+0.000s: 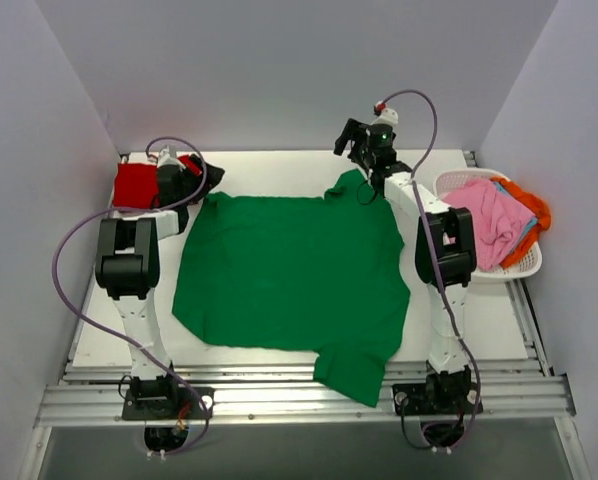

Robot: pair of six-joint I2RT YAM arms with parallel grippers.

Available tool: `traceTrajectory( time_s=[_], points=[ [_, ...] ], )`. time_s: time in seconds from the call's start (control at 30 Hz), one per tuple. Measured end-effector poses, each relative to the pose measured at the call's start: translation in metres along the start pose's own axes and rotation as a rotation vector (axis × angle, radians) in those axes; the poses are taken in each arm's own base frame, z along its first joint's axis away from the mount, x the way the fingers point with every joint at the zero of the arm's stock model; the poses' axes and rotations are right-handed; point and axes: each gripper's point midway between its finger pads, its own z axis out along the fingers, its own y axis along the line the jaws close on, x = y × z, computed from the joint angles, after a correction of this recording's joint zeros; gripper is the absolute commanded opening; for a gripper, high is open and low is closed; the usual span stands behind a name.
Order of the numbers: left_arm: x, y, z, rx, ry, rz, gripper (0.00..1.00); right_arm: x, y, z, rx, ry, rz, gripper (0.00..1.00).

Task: Fold and stack the t-shirts
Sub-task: Flatten the tshirt out

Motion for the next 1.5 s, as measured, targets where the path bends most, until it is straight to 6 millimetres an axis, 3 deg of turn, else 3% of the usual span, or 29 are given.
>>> traceTrajectory(
  time_s=[0.1, 0.27, 0.37, 0.53, 0.67, 0.7, 0.8, 0.87, 1.03, 1.1, 1.17, 1.23, 1.3, 1.5],
  points=[
    [-0.03, 0.008, 0.017, -0.017, -0.043, -0.034, 0.94, -0.001, -0.008, 0.025, 0.077, -0.017, -0.053, 1.0],
    [-0.097, -0.003, -0.001, -0.037, -0.198, -0.052, 0.94, -0.026, 0.008, 0.014, 0.116, -0.077, -0.096, 1.0],
    [-0.125, -0.021, -0.027, -0.04, -0.274, -0.049, 0.94, -0.043, 0.023, -0.008, 0.107, -0.112, -0.106, 1.0],
    [-0.156, -0.061, -0.09, -0.028, -0.383, -0.028, 0.94, -0.068, 0.042, -0.072, 0.087, -0.168, -0.095, 0.99],
    [-0.161, -0.078, -0.136, -0.019, -0.439, -0.011, 0.94, -0.083, 0.049, -0.106, 0.077, -0.208, -0.039, 0.74],
    [-0.157, -0.077, -0.145, -0.025, -0.442, -0.008, 0.94, -0.082, 0.048, -0.109, 0.077, -0.208, -0.027, 0.72],
    [-0.136, -0.061, -0.165, -0.064, -0.427, -0.003, 0.94, -0.06, 0.037, -0.098, 0.1, -0.162, 0.003, 0.72],
    [-0.116, -0.044, -0.174, -0.104, -0.399, 0.001, 0.94, -0.031, 0.026, -0.081, 0.122, -0.102, 0.013, 0.67],
    [-0.077, -0.012, -0.193, -0.182, -0.34, 0.014, 0.94, 0.078, -0.016, -0.036, 0.207, 0.122, 0.02, 0.56],
    [-0.073, -0.011, -0.198, -0.188, -0.339, 0.024, 0.94, 0.113, -0.03, -0.026, 0.236, 0.198, 0.021, 0.56],
    [-0.075, -0.013, -0.201, -0.185, -0.349, 0.032, 0.94, 0.136, -0.039, -0.019, 0.258, 0.25, 0.023, 0.57],
    [-0.078, -0.014, -0.202, -0.185, -0.36, 0.038, 0.94, 0.143, -0.04, -0.011, 0.262, 0.269, 0.028, 0.57],
    [-0.079, -0.014, -0.203, -0.189, -0.363, 0.044, 0.95, 0.138, -0.035, -0.005, 0.252, 0.26, 0.039, 0.57],
    [-0.079, -0.013, -0.203, -0.192, -0.365, 0.051, 0.95, 0.1, -0.011, 0.009, 0.199, 0.175, 0.069, 0.57]
  ],
)
